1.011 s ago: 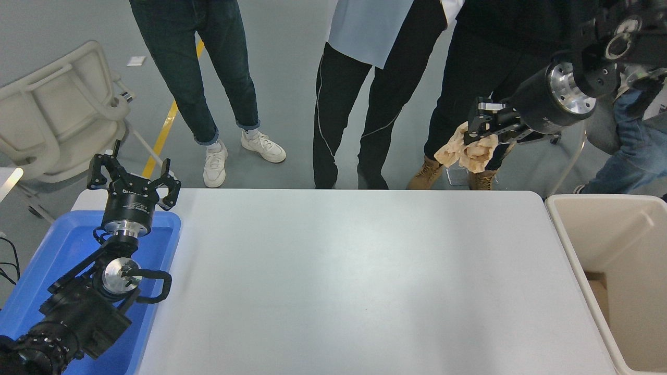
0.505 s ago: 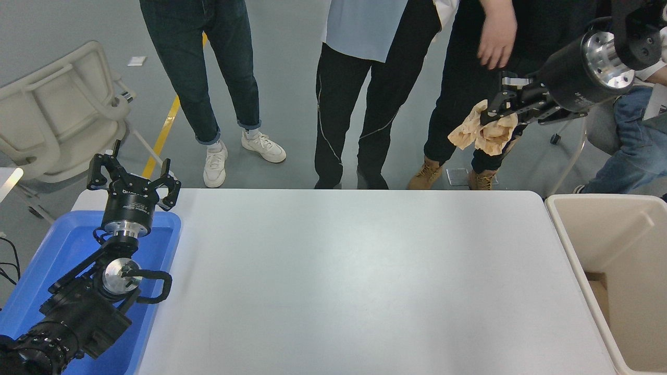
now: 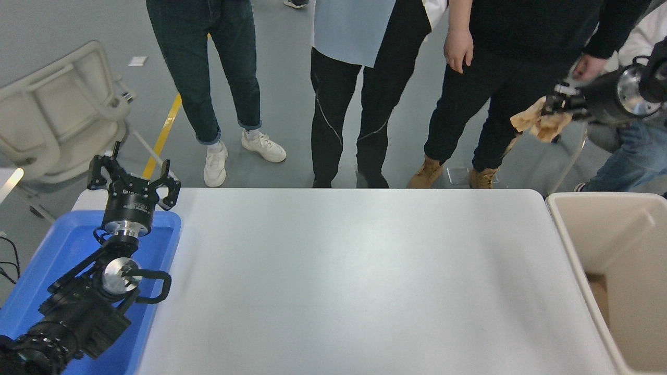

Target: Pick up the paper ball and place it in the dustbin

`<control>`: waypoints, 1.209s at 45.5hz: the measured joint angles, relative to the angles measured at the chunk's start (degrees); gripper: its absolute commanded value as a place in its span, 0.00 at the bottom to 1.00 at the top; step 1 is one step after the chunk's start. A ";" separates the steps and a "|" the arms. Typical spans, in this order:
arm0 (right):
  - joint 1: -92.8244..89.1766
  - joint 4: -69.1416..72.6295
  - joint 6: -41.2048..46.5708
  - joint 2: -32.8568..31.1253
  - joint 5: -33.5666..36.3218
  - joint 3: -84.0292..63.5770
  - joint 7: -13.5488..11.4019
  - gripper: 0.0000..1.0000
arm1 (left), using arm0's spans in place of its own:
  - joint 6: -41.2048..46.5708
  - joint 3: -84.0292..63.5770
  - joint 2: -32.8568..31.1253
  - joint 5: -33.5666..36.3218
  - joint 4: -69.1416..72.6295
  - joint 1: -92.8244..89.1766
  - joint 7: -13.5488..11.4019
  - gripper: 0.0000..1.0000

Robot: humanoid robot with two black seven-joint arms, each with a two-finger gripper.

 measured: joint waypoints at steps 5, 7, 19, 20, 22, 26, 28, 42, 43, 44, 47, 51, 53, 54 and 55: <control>-8.72 -5.22 -5.75 0.00 1.55 3.18 -0.01 0.00 | 0.00 0.00 0.00 -0.01 0.01 0.00 0.00 0.99; -12.19 -7.13 -8.03 0.03 2.88 4.36 0.00 0.00 | 0.00 0.00 0.00 0.00 0.00 0.00 0.00 0.99; -28.41 -16.52 -15.57 2.12 16.16 7.90 -0.01 0.00 | 0.00 -0.07 0.00 0.00 -0.01 0.01 0.00 0.99; -29.29 -16.93 -15.90 2.33 17.07 8.02 0.00 0.00 | 0.00 -0.07 0.00 -0.01 -0.01 0.01 0.00 0.99; -31.35 -17.72 -16.67 2.82 19.24 8.31 0.00 0.00 | 0.00 -0.07 0.00 0.01 -0.01 0.01 0.01 0.99; -34.40 -19.04 -18.15 3.51 22.45 8.83 0.00 0.00 | 0.00 -0.08 0.00 0.01 -0.01 0.01 0.01 0.99; -35.71 -19.44 -18.77 3.81 23.67 9.22 0.00 0.00 | 0.00 -0.08 0.00 -0.01 -0.01 0.01 0.00 0.99; -43.25 -22.22 -21.98 5.59 27.96 14.17 0.00 0.00 | 0.00 -0.09 0.00 -0.01 0.00 0.01 0.00 0.99; -43.61 -22.39 -22.08 5.72 28.07 14.41 0.00 0.00 | 0.00 -0.09 0.00 0.00 0.00 0.01 0.01 0.99; -43.97 -22.52 -22.15 5.85 28.18 14.64 0.00 0.00 | 0.00 -0.09 0.00 -0.01 0.00 0.01 0.00 0.99; -45.08 -22.93 -22.41 6.24 28.45 15.35 0.00 0.00 | 0.00 -0.09 0.00 -0.01 0.00 0.01 0.01 0.99; -46.35 -23.34 -22.69 6.64 28.73 16.25 0.00 0.00 | 0.00 -0.09 0.00 0.00 0.00 0.01 0.00 0.99; -46.76 -23.47 -22.76 6.75 28.82 16.55 0.00 0.00 | 0.00 -0.09 0.00 -0.01 0.00 0.01 0.00 0.99; -47.11 -23.57 -22.82 6.85 28.89 16.82 0.00 0.00 | 0.00 -0.09 0.00 0.00 0.00 0.01 0.00 0.99; -47.22 -23.59 -22.84 6.88 28.91 16.90 0.00 0.00 | 0.00 -0.09 0.00 -0.01 0.00 0.01 0.00 0.99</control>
